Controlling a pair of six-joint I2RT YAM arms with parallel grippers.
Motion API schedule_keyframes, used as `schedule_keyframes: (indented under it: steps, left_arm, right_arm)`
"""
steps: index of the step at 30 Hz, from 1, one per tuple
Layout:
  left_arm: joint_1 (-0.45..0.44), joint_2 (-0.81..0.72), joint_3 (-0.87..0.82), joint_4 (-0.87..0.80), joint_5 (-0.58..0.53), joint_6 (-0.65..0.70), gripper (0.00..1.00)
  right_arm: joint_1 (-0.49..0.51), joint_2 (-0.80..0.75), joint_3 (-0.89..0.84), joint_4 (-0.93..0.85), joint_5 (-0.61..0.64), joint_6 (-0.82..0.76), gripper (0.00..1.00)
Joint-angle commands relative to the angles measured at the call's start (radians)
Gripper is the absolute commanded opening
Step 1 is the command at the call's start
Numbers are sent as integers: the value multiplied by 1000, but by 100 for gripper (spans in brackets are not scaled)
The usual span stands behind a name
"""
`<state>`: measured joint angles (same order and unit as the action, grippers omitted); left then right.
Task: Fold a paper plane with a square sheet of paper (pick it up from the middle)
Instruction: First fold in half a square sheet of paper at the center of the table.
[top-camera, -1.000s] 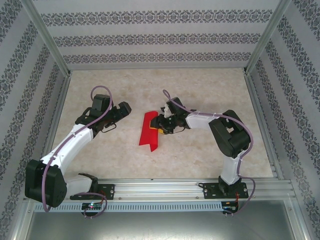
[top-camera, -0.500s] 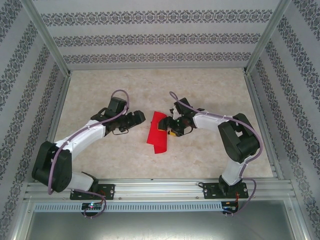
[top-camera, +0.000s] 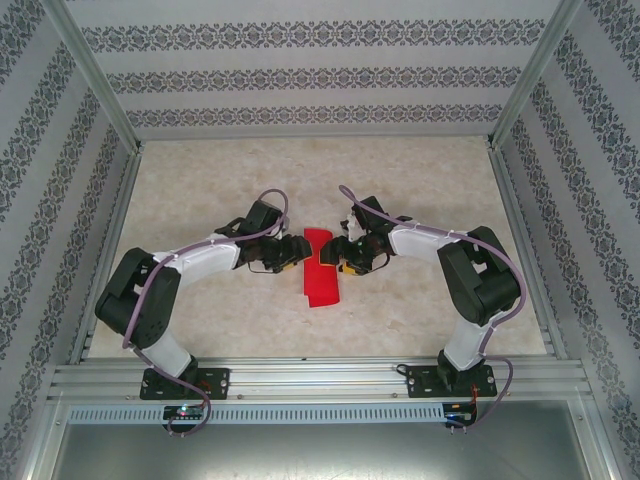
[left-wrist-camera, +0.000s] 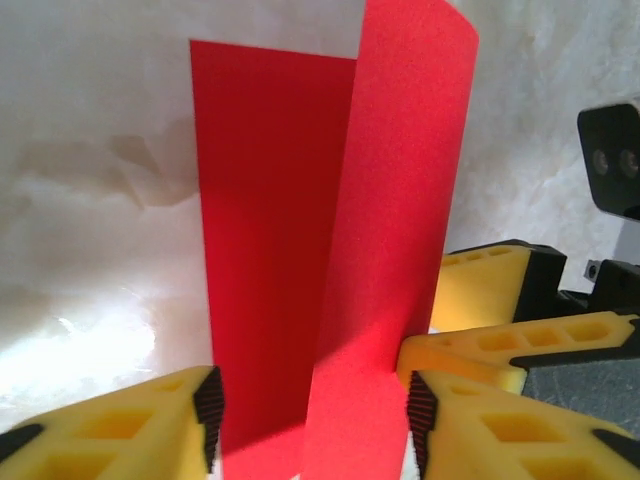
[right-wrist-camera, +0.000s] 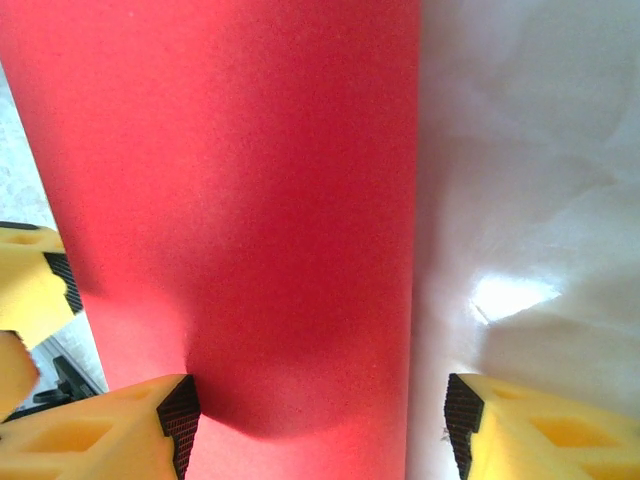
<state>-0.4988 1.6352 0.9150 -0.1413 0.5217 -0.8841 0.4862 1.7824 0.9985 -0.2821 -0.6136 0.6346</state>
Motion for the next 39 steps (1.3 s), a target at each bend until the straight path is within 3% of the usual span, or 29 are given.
schedule_keyframes:
  steps: [1, 5, 10, 17, 30, 36, 39]
  left_arm:
    - [-23, 16, -15, 81, 47, -47, 48]
    - [-44, 42, -16, 82, 51, -52, 32]
    - [-52, 36, -18, 41, -3, -47, 20]
    - [-52, 38, -15, 9, -29, -26, 16]
    - [-52, 22, -13, -25, -63, -16, 20]
    - [-53, -50, -4, -119, -143, 5, 35]
    - [-52, -131, -15, -189, -256, 5, 41]
  right_arm:
    - [-5, -1, 15, -35, -25, -45, 68]
    - [-5, 6, 32, -64, -10, -61, 68]
    - [-8, -1, 35, -63, -9, -58, 67]
    - [-8, -6, 40, -84, -7, -65, 69]
    - [28, 20, 82, -170, 68, -87, 60]
    - [63, 56, 129, -242, 161, -95, 59]
    - [74, 64, 153, -284, 223, -98, 59]
